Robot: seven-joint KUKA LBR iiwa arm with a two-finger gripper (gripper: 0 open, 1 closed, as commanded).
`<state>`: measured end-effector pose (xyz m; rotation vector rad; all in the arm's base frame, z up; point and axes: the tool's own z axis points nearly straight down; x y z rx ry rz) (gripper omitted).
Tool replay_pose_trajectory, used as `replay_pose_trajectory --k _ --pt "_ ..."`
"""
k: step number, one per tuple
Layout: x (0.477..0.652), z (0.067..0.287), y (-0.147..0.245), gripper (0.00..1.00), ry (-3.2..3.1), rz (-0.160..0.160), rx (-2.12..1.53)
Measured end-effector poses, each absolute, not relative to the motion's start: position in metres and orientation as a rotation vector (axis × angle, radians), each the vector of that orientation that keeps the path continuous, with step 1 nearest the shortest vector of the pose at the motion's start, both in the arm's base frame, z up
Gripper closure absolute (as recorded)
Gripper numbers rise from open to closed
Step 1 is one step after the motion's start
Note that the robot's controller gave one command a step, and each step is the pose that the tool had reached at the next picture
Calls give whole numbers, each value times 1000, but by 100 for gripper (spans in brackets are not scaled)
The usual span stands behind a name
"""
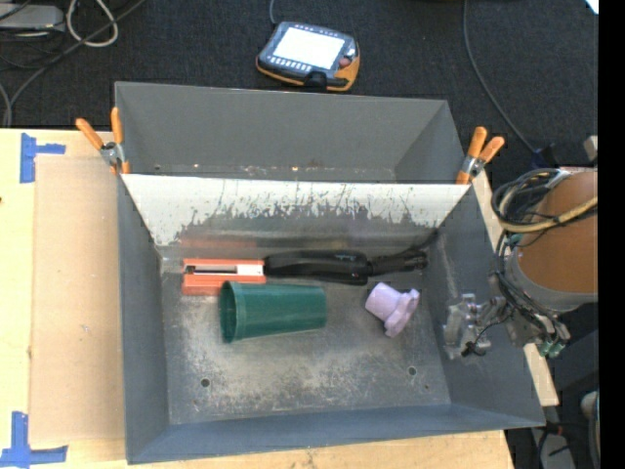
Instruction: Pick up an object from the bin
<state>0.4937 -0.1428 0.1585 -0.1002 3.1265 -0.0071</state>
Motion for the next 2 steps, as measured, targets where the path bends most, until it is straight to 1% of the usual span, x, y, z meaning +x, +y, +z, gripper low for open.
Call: replay_pose_trajectory --k 1,2 --pt "519 80 -94 100 3152 7 8" --pt "501 131 -151 100 3121 -15 -133"
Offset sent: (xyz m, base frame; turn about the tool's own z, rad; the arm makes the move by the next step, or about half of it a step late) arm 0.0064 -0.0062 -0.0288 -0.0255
